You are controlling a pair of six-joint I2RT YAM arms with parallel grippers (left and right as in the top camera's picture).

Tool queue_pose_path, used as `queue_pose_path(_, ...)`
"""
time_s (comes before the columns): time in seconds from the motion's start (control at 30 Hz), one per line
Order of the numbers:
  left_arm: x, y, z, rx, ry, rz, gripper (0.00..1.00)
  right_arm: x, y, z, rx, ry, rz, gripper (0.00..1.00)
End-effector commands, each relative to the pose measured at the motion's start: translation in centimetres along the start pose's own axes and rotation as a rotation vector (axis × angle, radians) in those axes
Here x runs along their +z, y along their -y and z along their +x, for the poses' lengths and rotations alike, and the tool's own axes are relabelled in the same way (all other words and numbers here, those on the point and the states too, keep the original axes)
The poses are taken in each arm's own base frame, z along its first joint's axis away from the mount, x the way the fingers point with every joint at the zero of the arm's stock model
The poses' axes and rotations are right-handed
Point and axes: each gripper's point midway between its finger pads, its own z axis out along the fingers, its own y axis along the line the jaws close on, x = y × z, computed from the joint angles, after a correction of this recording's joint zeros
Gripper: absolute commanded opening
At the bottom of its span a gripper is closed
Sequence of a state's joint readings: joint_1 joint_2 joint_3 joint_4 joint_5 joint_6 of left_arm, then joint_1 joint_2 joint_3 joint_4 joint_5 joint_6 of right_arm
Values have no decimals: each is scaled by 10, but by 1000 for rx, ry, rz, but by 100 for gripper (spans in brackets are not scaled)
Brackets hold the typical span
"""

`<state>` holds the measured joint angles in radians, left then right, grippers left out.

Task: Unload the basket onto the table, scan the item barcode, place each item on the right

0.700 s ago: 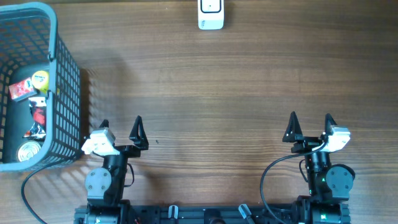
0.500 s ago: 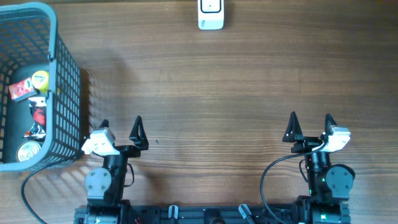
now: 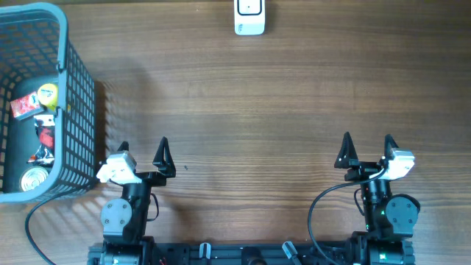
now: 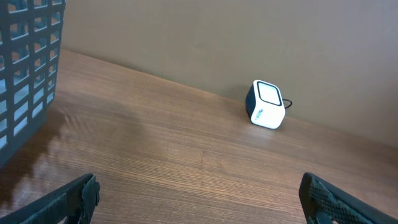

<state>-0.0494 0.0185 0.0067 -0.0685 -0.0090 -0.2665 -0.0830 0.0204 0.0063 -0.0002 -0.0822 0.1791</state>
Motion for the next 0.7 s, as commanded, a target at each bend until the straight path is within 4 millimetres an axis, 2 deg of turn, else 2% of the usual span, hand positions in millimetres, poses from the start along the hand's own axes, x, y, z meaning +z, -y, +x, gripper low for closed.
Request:
queue_pose_path(0.0,-1,1,0,20,-1,11,100,0,-1,1,7,-3,-5,100)
queue_pose_path(0.67,-1,0,0,20,1,4,100,0,-1,1,7,-3,-4,100)
